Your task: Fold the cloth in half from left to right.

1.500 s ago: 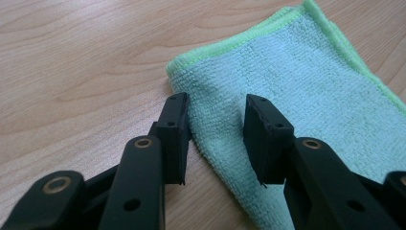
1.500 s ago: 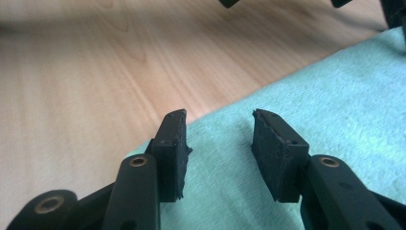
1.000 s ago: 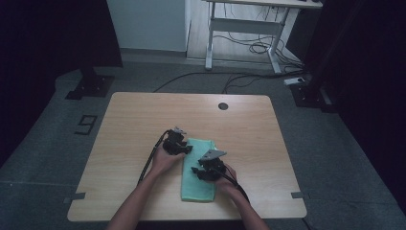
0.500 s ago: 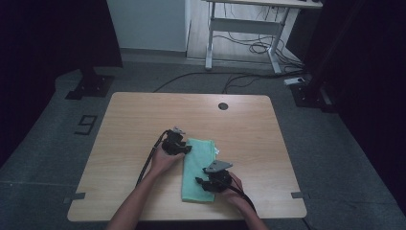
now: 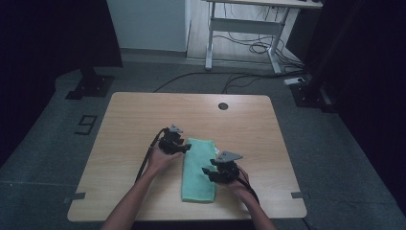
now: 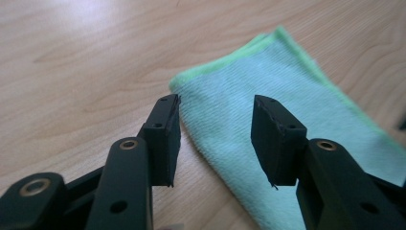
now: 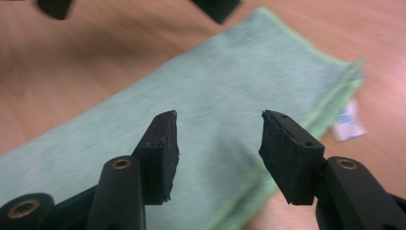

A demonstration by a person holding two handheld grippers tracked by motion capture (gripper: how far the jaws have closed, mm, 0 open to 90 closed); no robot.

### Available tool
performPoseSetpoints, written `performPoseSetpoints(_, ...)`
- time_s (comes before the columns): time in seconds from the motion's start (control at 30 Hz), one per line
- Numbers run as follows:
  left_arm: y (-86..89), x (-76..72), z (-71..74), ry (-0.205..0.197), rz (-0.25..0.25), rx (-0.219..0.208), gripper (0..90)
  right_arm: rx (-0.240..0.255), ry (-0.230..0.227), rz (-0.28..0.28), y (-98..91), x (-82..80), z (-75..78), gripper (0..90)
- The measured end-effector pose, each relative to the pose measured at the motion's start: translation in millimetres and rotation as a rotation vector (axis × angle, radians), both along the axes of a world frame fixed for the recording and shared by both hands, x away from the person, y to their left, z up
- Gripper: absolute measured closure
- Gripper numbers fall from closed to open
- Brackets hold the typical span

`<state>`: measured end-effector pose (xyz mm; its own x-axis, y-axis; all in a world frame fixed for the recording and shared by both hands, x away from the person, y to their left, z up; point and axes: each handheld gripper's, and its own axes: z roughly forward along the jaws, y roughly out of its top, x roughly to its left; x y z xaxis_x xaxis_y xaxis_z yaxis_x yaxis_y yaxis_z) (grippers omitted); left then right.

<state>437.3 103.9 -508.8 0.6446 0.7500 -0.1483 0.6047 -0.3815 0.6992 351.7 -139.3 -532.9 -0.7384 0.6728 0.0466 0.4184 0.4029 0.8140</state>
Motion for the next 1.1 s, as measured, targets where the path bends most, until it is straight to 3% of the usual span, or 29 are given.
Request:
performPoseSetpoints(0.2, 2.5, -1.6, 4.0, -0.016, 0.002, -0.009, 48.6, 0.021, 0.003, -0.045, -8.1, 16.2, 4.3, 45.3)
performPoseSetpoints(0.5, 5.4, 10.4, -0.3, -0.014, 0.029, -0.031, 46.8, 0.034, 0.018, -0.095, -13.7, 49.6, 4.5, 44.5)
performPoseSetpoints(1.1, 10.6, 22.1, -6.3, 0.009, 0.056, -0.041, 44.3, 0.042, 0.049, -0.154, -21.5, 74.5, -2.5, 43.8)
